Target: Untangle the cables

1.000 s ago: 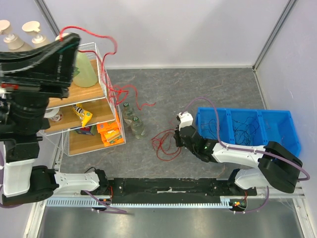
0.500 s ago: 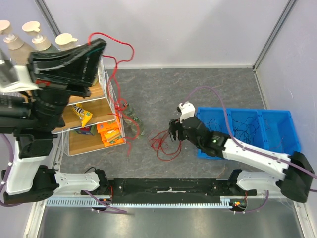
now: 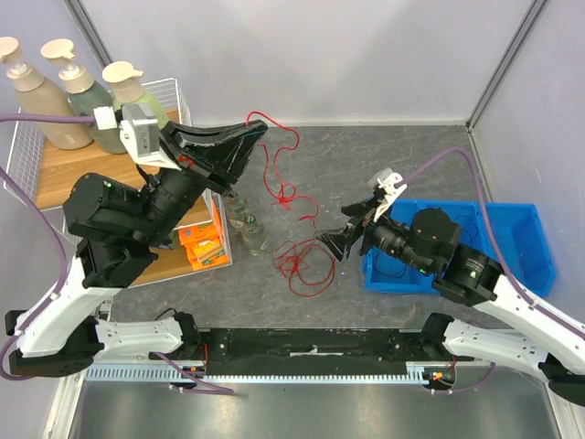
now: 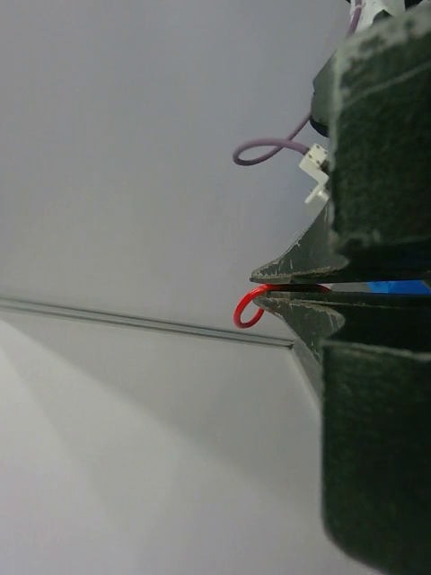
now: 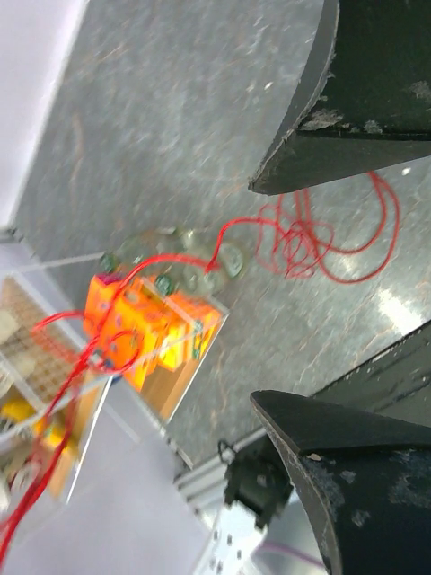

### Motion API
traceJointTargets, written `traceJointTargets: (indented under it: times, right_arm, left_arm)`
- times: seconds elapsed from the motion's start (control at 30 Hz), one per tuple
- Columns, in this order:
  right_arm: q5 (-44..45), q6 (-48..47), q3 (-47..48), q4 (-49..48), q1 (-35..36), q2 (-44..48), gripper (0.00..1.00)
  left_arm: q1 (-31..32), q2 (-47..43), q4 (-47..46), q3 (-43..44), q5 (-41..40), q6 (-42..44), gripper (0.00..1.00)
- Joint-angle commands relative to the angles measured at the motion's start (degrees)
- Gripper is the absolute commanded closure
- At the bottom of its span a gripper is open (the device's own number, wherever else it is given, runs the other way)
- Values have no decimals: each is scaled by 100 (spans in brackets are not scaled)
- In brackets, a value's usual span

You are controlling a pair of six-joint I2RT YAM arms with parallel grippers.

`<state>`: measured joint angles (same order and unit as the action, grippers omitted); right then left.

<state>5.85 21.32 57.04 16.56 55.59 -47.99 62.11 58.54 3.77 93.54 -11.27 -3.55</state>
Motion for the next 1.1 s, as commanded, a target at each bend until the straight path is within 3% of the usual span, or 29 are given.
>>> traceJointTargets:
  times: [0.0, 0.27, 0.6, 0.7, 0.77, 0.9, 1.0, 1.03, 1.07]
  right_arm:
    - [-1058, -164, 273, -626, -5, 97, 3]
    - [-1727, 574, 255, -1901, 4, -587, 3]
    - [-831, 961, 54, -1945, 127, -844, 12]
    - [-857, 1005, -61, -2034, 127, -905, 30]
    - [-822, 997, -122, -2016, 127, -879, 56]
    - [-288, 1049, -447, -1902, 127, -564, 94]
    - [423, 962, -606, -1343, 127, -221, 100]
    - [922, 875, -623, -956, 127, -142, 100]
    - [1188, 848, -597, -578, 119, -106, 100]
  left_arm:
    - [-5, -89, 62, -160, -473, -874, 98]
    - [-5, -124, -17, -643, -429, -1622, 98]
    - [3, -423, -298, -1900, -921, -2553, 98]
    - [3, -361, -324, -1962, -904, -2694, 98]
    - [-6, -352, -359, -1988, -851, -2660, 98]
    - [-6, -405, -359, -2094, -886, -2563, 98]
    - [-5, -501, -359, -2330, -895, -2379, 97]
    - [3, -563, -359, -2479, -956, -2396, 88]
    - [3, -633, -342, -2646, -1043, -2465, 72]
